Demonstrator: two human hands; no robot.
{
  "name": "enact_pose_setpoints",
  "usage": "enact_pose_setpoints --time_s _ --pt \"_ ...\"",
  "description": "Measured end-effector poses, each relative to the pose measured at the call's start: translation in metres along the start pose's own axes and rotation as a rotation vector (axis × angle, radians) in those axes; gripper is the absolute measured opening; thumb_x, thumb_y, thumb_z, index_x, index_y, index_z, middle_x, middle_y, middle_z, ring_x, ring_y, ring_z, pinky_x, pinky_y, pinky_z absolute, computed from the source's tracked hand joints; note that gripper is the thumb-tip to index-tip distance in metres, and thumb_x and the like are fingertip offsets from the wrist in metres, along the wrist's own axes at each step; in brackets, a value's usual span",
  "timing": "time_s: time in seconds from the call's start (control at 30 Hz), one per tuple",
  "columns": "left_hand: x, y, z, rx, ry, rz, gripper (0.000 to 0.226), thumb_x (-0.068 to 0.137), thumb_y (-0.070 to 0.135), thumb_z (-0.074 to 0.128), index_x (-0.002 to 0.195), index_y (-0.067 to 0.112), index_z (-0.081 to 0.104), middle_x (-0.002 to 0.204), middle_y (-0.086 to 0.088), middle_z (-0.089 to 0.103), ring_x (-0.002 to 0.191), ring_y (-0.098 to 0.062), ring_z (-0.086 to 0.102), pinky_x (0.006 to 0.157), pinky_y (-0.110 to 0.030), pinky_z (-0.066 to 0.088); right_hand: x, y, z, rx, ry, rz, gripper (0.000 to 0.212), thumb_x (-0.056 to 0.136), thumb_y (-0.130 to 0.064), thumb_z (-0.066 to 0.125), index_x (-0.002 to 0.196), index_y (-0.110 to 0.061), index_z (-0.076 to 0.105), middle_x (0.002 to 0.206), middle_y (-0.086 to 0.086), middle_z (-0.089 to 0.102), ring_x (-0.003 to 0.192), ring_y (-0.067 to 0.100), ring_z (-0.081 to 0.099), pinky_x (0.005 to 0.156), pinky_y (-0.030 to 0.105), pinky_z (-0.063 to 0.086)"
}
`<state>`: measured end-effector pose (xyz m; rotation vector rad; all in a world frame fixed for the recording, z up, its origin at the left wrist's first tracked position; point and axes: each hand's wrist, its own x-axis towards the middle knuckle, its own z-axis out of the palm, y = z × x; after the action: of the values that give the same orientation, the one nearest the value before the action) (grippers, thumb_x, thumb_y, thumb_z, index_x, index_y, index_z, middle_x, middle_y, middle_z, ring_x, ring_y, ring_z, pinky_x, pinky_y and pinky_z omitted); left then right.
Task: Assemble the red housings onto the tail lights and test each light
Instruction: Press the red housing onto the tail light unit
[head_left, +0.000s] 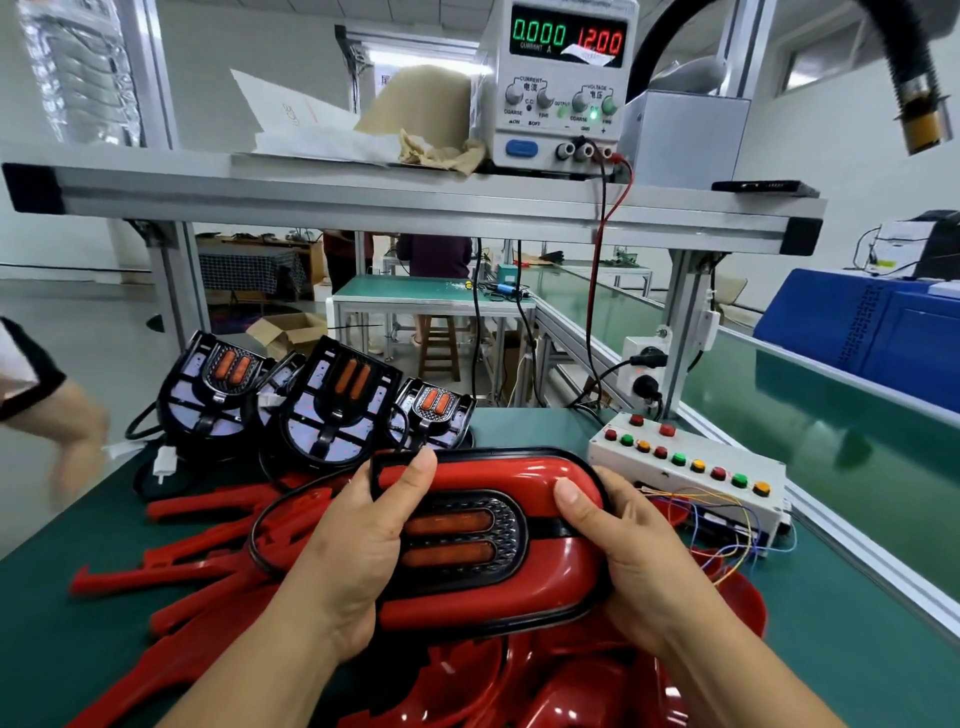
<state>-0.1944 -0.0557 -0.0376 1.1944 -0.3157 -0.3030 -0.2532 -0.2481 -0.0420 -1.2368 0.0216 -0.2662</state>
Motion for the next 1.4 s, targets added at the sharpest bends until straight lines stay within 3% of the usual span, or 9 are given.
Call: enact_pose_setpoints --time_s 0.17,0.37,0.67,0.9,1.03,1.13,1.2,1.3,1.4 --pt "0.0 0.001 0.003 0.009 0.044 0.074 0.053 0.068 0.049 0.073 0.113 0.023 0.065 0.097 -0.013 0.076 0.083 -0.037 0.074 0.059 -0.045 0.06 -0.002 0.0 0.005 0.058 -0.013 -0.018 0.041 0.069 -0.019 0.073 0.106 -0.004 0.064 0.094 0.021 0.071 0.073 0.029 0.07 0.058 0.037 0.059" --pt "0.004 -0.006 0.004 0.003 0.078 0.007 0.043 0.077 0.047 0.07 0.112 0.023 0.064 0.092 -0.017 0.076 0.078 -0.04 0.074 0.057 -0.043 0.059 -0.002 0.003 0.006 0.043 0.03 -0.012 0.037 0.07 -0.022 0.074 0.103 -0.008 0.064 0.092 0.019 0.073 0.071 0.031 0.07 0.056 0.039 0.059" --pt "0.004 0.003 -0.005 0.048 0.027 -0.107 0.046 0.075 0.053 0.068 0.107 0.02 0.069 0.097 -0.02 0.075 0.083 -0.041 0.073 0.058 -0.044 0.059 0.002 0.0 0.004 -0.029 0.028 0.073 0.054 0.073 -0.058 0.065 0.1 -0.012 0.074 0.103 0.021 0.072 0.092 0.04 0.07 0.08 0.055 0.057" --pt "0.0 0.005 -0.002 0.012 -0.02 -0.152 0.041 0.078 0.042 0.07 0.111 0.019 0.066 0.1 -0.021 0.074 0.087 -0.042 0.072 0.061 -0.047 0.059 0.004 -0.001 0.004 0.04 0.275 0.196 0.049 0.095 -0.051 0.049 0.093 -0.009 0.074 0.087 0.021 0.074 0.071 0.038 0.072 0.052 0.042 0.057" --pt "-0.001 0.01 -0.003 0.003 -0.075 -0.205 0.059 0.075 0.045 0.071 0.123 0.012 0.061 0.111 -0.023 0.071 0.098 -0.043 0.069 0.073 -0.054 0.059 0.002 -0.003 0.005 0.072 0.337 0.21 0.041 0.099 -0.042 0.049 0.097 -0.007 0.07 0.084 0.023 0.073 0.063 0.037 0.071 0.047 0.042 0.056" --pt "0.002 0.026 -0.02 0.182 -0.024 -0.157 0.078 0.072 0.047 0.071 0.139 0.014 0.049 0.127 -0.01 0.064 0.115 -0.028 0.062 0.097 -0.053 0.05 0.002 -0.007 0.003 0.07 0.383 0.226 0.038 0.098 -0.04 0.05 0.1 -0.007 0.069 0.085 0.023 0.073 0.063 0.037 0.071 0.052 0.045 0.057" --pt "0.014 0.044 -0.041 0.318 0.153 -0.045 0.061 0.081 0.036 0.067 0.137 0.02 0.05 0.131 0.0 0.058 0.115 -0.015 0.056 0.101 -0.044 0.045 0.003 -0.012 0.0 0.049 0.417 0.23 0.036 0.098 -0.039 0.051 0.103 -0.007 0.068 0.083 0.022 0.073 0.06 0.036 0.07 0.056 0.045 0.058" --pt "0.041 0.068 -0.072 0.521 0.377 0.076 0.023 0.098 0.015 0.057 0.12 0.022 0.06 0.125 -0.005 0.06 0.113 -0.019 0.056 0.103 -0.042 0.044 0.003 -0.021 -0.006 -0.004 0.444 0.261 0.032 0.098 -0.035 0.052 0.101 -0.006 0.065 0.067 0.02 0.07 0.046 0.031 0.065 0.048 0.043 0.056" --pt "0.073 0.071 -0.08 0.928 0.36 0.112 0.016 0.095 0.017 0.061 0.109 0.02 0.07 0.112 -0.005 0.068 0.106 -0.022 0.062 0.101 -0.041 0.048 0.003 -0.025 -0.009 -0.079 0.429 0.305 0.031 0.097 -0.033 0.055 0.098 -0.003 0.065 0.059 0.019 0.067 0.04 0.03 0.061 0.043 0.04 0.054"
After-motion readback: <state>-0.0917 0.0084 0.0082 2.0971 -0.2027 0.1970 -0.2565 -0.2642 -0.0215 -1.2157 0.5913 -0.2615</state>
